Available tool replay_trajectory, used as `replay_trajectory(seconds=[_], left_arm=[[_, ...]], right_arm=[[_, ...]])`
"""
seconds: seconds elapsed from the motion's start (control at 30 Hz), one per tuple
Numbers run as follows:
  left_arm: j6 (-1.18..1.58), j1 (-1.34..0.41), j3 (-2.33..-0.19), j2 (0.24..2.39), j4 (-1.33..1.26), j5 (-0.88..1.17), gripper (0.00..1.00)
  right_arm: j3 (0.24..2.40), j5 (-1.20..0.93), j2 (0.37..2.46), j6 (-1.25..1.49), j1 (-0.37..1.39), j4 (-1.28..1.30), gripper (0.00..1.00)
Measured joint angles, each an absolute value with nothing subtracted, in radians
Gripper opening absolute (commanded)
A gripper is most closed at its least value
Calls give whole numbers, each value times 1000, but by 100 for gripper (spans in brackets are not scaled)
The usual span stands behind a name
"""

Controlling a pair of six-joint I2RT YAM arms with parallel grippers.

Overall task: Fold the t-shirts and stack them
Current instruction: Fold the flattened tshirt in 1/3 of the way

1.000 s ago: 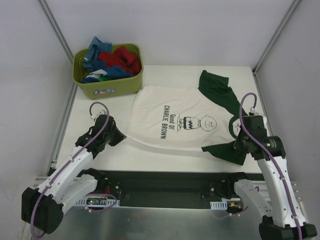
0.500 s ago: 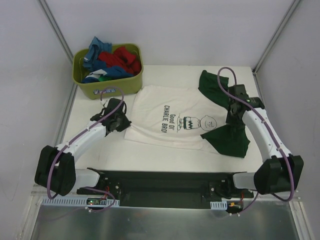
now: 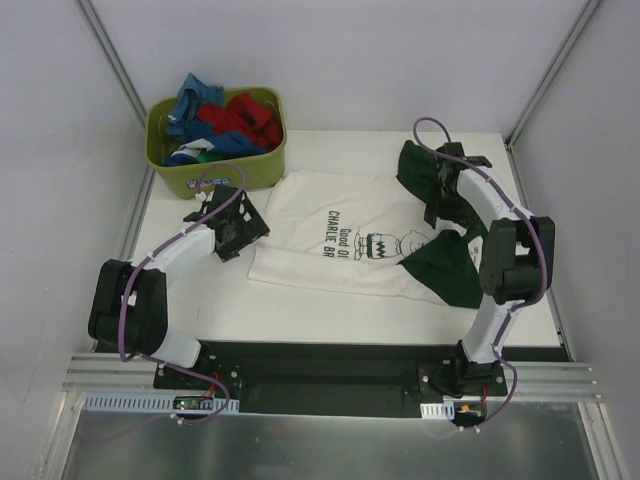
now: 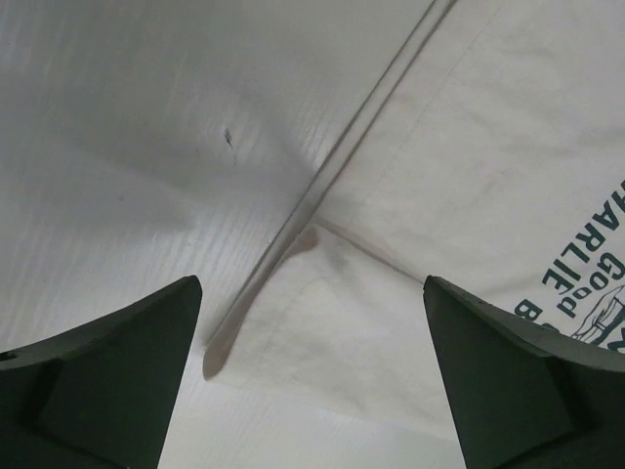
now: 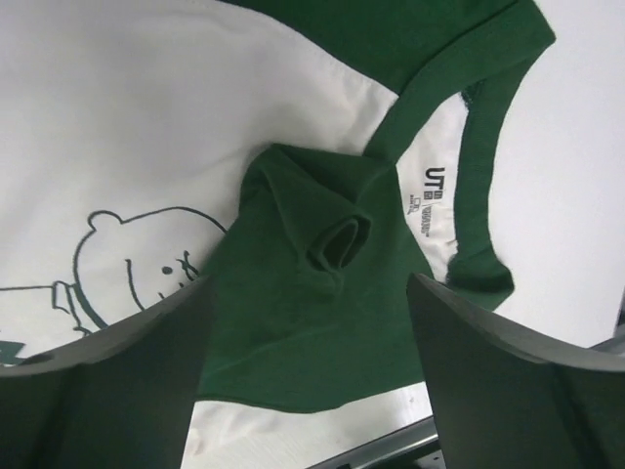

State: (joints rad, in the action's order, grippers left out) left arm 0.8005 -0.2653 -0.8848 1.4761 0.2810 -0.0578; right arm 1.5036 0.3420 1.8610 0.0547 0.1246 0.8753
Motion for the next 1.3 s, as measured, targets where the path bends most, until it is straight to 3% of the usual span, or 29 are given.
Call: replay_trajectory(seconds=[0.17, 0.37, 0.43, 0.57, 0.93, 1.03, 1.07, 1.17, 1.3], left_arm=[[786, -260, -881, 1394, 284, -15, 99], [777, -289, -838, 1252, 262, 68, 99], [776, -322, -817, 1240, 251, 82, 99], [777, -367, -769, 1245, 225, 125, 99], [777, -366, -731, 1351, 147, 154, 99], [777, -366, -731, 1372, 134, 153, 99], [777, -366, -731, 1382, 133, 153, 99], [777, -366, -730, 1393, 132, 153, 99], [777, -366, -730, 1403, 131, 152, 99]], right_arm=[[1459, 339, 1798, 75, 121, 854, 91], [1142, 252, 1444, 129, 93, 767, 89], [1041, 202, 1351, 146, 79, 739, 85], [910, 125, 1319, 169, 47, 683, 58], [889, 69, 1504, 194, 7, 557, 46], [898, 62, 1551, 196, 2, 538, 36], [901, 60, 1563, 197, -2, 533, 28], [911, 47, 1594, 204, -16, 515, 16], [916, 43, 1595, 206, -17, 505, 12]])
